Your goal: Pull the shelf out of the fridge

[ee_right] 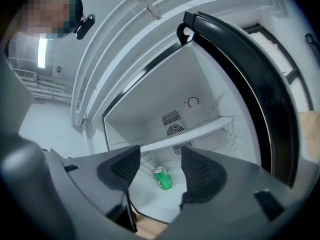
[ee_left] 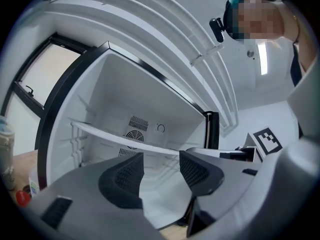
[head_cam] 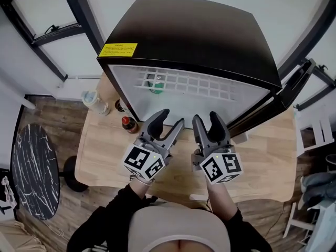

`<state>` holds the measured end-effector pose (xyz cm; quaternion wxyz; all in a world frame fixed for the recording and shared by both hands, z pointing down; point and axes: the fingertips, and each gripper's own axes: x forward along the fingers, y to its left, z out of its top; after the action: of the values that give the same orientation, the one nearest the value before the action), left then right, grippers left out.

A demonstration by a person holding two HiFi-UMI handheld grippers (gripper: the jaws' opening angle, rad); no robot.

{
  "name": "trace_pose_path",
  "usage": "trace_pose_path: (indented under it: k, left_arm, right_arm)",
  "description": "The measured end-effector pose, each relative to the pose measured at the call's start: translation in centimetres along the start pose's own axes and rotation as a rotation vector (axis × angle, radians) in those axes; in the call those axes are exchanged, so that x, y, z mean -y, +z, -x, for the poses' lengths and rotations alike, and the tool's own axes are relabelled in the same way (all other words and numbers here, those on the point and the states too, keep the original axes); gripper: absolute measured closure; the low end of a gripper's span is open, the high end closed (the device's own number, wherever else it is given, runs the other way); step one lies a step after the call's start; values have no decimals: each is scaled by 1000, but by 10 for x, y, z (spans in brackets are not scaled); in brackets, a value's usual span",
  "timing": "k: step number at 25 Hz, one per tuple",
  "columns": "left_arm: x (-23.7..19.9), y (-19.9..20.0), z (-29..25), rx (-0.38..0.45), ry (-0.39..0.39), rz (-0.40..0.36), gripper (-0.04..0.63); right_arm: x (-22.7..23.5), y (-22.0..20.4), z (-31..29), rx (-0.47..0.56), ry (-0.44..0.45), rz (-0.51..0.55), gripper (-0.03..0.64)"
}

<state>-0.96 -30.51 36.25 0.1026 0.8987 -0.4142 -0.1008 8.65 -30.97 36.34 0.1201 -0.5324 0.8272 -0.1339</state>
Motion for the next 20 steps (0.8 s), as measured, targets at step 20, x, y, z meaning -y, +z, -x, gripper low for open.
trace_pose_path:
  k: [20]
  left_arm:
    - [-40,-2,-41,9,57,124,303]
  right_arm:
    - [19,-8,-50,-30,-16,-91,350]
